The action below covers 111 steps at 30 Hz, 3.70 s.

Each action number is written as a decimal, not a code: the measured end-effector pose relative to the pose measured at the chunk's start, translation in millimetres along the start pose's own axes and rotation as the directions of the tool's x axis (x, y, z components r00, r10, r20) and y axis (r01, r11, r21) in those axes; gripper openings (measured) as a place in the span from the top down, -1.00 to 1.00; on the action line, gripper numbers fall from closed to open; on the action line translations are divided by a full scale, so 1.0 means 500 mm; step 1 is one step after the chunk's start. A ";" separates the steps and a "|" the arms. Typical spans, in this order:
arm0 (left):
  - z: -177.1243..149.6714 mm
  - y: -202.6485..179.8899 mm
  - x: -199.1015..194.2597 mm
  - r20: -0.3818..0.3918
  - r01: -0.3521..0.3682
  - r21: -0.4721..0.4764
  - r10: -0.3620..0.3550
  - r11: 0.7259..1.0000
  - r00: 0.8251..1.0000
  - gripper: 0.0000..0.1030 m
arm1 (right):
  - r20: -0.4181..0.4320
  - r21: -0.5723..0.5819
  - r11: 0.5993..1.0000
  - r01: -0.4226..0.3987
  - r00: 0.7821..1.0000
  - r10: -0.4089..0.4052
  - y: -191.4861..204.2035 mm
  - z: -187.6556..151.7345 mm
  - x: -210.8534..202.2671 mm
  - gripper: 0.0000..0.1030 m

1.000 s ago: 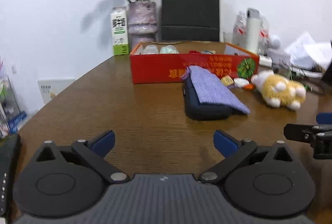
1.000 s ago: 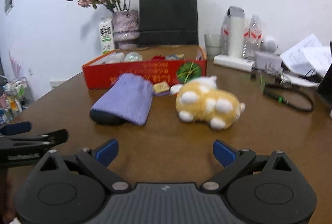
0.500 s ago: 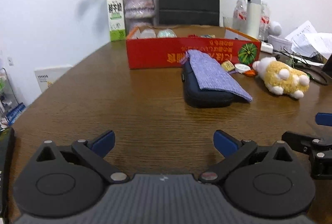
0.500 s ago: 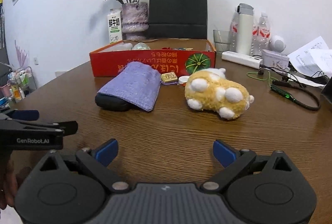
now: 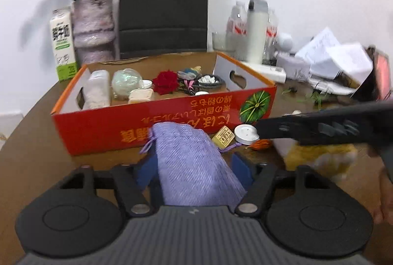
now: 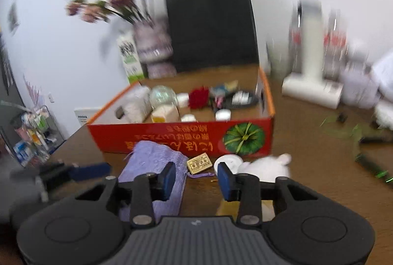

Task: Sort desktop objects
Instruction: 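Grasp the purple cloth pouch with the left tool while the right tool grasps the small orange item, then carry the pouch and orange item into the cardboard box and open both tools, then move both open tools back over the table items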

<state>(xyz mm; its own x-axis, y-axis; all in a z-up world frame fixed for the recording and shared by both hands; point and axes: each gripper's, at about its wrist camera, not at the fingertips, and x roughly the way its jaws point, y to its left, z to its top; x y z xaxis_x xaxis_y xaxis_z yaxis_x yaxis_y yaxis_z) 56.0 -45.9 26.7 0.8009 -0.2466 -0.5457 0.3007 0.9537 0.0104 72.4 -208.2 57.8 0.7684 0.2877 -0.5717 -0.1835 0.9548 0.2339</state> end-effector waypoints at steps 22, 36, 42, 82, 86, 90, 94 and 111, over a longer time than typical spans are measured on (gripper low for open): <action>-0.007 0.017 0.017 -0.031 0.011 0.011 -0.011 1.000 0.999 -0.42 | -0.172 -0.302 0.946 0.118 0.969 -0.176 0.023 -0.011 0.111 0.76; 0.003 -0.019 -0.140 0.107 0.099 -0.034 -0.095 0.994 0.990 0.86 | 0.042 -0.156 0.988 0.011 0.999 -0.005 0.025 0.005 -0.089 0.76; -0.037 -0.038 -0.248 0.136 0.150 -0.054 -0.141 0.987 0.981 0.86 | 0.092 -0.112 0.993 -0.047 0.994 0.057 0.038 -0.049 -0.193 0.76; 0.251 0.116 0.279 -0.126 -0.016 -0.186 -0.008 0.982 0.992 0.67 | -0.115 -0.030 0.988 0.154 0.981 -0.157 -0.067 0.273 0.203 0.75; 0.213 0.123 0.276 -0.066 0.011 -0.194 -0.024 0.981 0.998 -0.36 | -0.182 -0.089 0.972 0.216 0.956 -0.229 -0.063 0.257 0.292 0.68; 0.235 0.141 0.224 0.005 -0.012 -0.194 0.013 0.981 1.000 -0.83 | -0.163 -0.077 0.976 0.204 0.963 -0.214 -0.051 0.260 0.286 0.30; 0.239 0.150 0.147 0.060 -0.085 -0.188 0.098 0.978 0.993 -1.00 | -0.114 -0.085 0.980 0.179 0.976 -0.188 -0.033 0.260 0.239 -0.12; -0.100 0.059 -0.206 0.116 -0.141 -0.233 0.172 0.962 0.978 -1.00 | 0.156 -0.143 0.990 0.017 0.988 0.005 0.073 -0.069 -0.183 -0.61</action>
<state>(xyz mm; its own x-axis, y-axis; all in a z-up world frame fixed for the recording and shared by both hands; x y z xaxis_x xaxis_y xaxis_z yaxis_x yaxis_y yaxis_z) -43.4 16.2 41.3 0.8952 -0.0973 -0.4348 0.0553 0.9926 -0.1083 -25.5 -197.1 91.5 0.8534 0.2778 -0.4411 -0.2562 0.9604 0.1092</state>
